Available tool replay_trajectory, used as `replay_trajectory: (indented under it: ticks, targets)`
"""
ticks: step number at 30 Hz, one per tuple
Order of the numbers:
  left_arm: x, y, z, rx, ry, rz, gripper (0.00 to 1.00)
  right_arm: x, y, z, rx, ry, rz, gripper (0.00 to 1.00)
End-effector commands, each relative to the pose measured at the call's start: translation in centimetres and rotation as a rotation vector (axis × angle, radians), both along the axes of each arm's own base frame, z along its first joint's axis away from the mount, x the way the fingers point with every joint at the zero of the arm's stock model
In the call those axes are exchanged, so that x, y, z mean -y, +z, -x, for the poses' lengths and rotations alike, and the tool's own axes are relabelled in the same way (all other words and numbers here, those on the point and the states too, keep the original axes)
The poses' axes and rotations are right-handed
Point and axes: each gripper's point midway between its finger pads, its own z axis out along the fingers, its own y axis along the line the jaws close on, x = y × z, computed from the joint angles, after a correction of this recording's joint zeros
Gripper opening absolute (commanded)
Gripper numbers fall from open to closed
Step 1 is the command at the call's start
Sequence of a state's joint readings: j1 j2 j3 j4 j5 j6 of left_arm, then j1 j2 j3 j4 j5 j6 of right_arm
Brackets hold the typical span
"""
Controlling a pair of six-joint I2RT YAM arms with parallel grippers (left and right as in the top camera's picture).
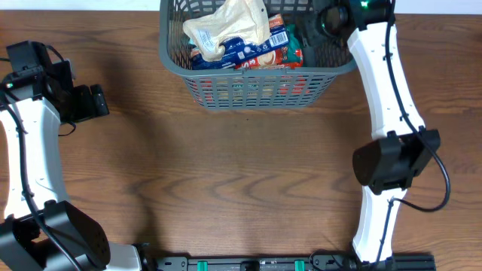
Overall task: Pack container
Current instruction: 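Carry the jar with the right gripper over the basket and lower it in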
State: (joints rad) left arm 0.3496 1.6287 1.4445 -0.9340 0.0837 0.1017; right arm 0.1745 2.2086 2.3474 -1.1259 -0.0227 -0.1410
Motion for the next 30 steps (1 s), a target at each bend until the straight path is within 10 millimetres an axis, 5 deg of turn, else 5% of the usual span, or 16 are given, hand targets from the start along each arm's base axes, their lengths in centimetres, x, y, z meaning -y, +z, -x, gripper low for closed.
replay_trajectory:
  ticks: [1,15,24,25,27,30]
  targets:
    - [0.3,0.9,0.0,0.025,-0.008,0.0,0.99,1.5,-0.7,-0.3,-0.029,-0.063,-0.051,0.01]
    - [0.3,0.9,0.0,0.026,-0.008,0.0,0.99,2.6,-7.2,0.6,-0.214,-0.092,-0.027,0.01]
    - [0.3,0.9,0.0,0.025,-0.008,0.0,0.99,2.5,-8.1,0.7,-0.237,-0.091,-0.026,0.01]
    - [0.3,0.9,0.0,0.025,-0.008,0.0,0.99,2.5,-8.1,0.8,-0.239,-0.091,-0.026,0.1]
    - [0.3,0.9,0.0,0.026,-0.008,0.0,0.99,2.5,-8.1,0.8,-0.241,-0.09,-0.026,0.64]
    - [0.3,0.9,0.0,0.026,-0.008,0.0,0.99,2.5,-8.0,0.8,-0.238,-0.089,-0.026,0.75]
